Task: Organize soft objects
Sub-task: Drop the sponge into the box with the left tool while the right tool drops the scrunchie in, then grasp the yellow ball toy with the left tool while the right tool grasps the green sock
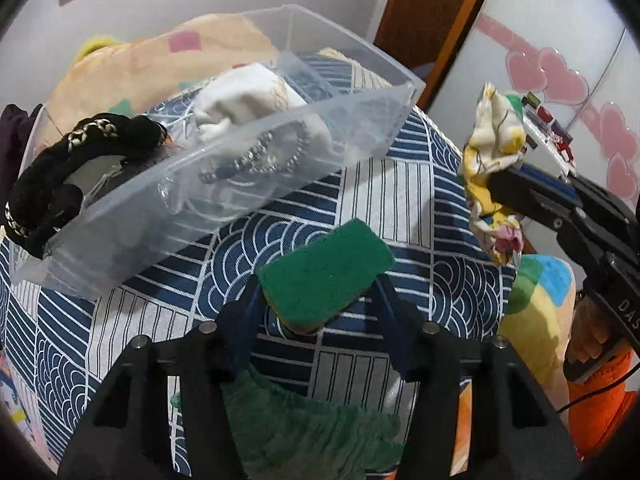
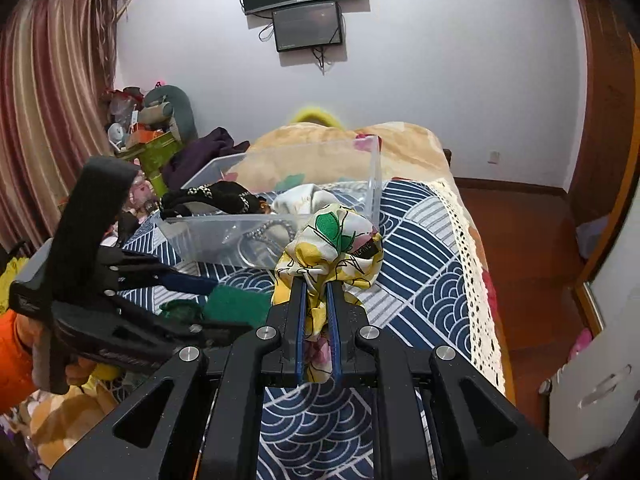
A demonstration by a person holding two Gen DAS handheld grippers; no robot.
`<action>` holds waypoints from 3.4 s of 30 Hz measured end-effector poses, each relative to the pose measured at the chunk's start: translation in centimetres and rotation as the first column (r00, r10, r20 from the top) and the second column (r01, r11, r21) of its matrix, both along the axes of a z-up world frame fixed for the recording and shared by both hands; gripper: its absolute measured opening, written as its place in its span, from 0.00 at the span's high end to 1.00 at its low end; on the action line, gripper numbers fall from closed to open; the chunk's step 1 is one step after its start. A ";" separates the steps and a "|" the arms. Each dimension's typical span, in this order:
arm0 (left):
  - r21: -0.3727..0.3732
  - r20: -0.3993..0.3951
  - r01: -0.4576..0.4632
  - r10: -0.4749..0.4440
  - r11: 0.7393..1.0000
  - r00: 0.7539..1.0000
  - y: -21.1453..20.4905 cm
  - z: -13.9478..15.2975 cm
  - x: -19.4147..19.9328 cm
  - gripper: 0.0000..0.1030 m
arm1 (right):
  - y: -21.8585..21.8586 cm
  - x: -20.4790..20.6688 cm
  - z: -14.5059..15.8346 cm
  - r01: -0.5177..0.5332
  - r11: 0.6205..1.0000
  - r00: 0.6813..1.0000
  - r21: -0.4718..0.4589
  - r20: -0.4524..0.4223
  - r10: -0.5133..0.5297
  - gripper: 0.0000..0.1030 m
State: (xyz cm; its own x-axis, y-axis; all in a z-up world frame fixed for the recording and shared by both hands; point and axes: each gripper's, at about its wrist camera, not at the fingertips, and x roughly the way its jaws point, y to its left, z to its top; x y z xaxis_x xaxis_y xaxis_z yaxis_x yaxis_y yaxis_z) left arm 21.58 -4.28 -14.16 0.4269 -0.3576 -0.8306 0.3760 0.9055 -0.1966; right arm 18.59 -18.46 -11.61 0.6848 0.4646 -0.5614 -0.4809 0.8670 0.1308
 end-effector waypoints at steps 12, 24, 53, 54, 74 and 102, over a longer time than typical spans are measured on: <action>0.001 0.175 -0.065 0.063 0.998 0.982 2.2 4.2 -2.6 0.62 | 1.1 1.2 0.9 -0.019 1.000 1.000 0.019 0.026 0.018 0.91; 0.003 0.290 -0.239 0.228 0.971 0.929 5.8 7.8 0.5 0.62 | 4.8 6.0 2.6 -0.011 1.000 0.999 -0.012 0.053 0.012 0.91; 0.006 0.258 -0.276 0.266 0.961 0.929 7.0 7.0 1.3 0.38 | 6.6 6.2 2.5 -0.021 0.991 0.999 -0.131 0.045 0.027 0.57; 0.000 0.272 -0.279 0.268 0.960 0.924 7.2 7.5 0.7 0.37 | 6.5 5.9 2.8 -0.018 0.991 0.998 -0.129 0.056 0.026 0.54; 0.026 0.306 -0.333 0.309 0.943 0.900 10.3 7.7 -11.4 0.14 | 7.6 -1.6 4.3 -0.082 0.994 0.990 -0.067 0.111 0.089 0.31; -0.038 0.071 -0.242 0.244 0.970 0.967 9.4 -1.2 -14.2 0.59 | 11.3 -4.4 -5.4 -0.267 0.962 0.950 -0.059 -0.183 0.253 0.88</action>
State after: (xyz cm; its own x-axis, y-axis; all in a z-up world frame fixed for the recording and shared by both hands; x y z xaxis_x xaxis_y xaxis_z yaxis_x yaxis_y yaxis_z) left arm 7.34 5.16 -15.37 0.5639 -0.2588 -0.7842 0.1603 0.9659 -0.2035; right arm 14.14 -7.20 -17.02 0.4362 0.5610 -0.7036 -0.6673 0.7262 0.1654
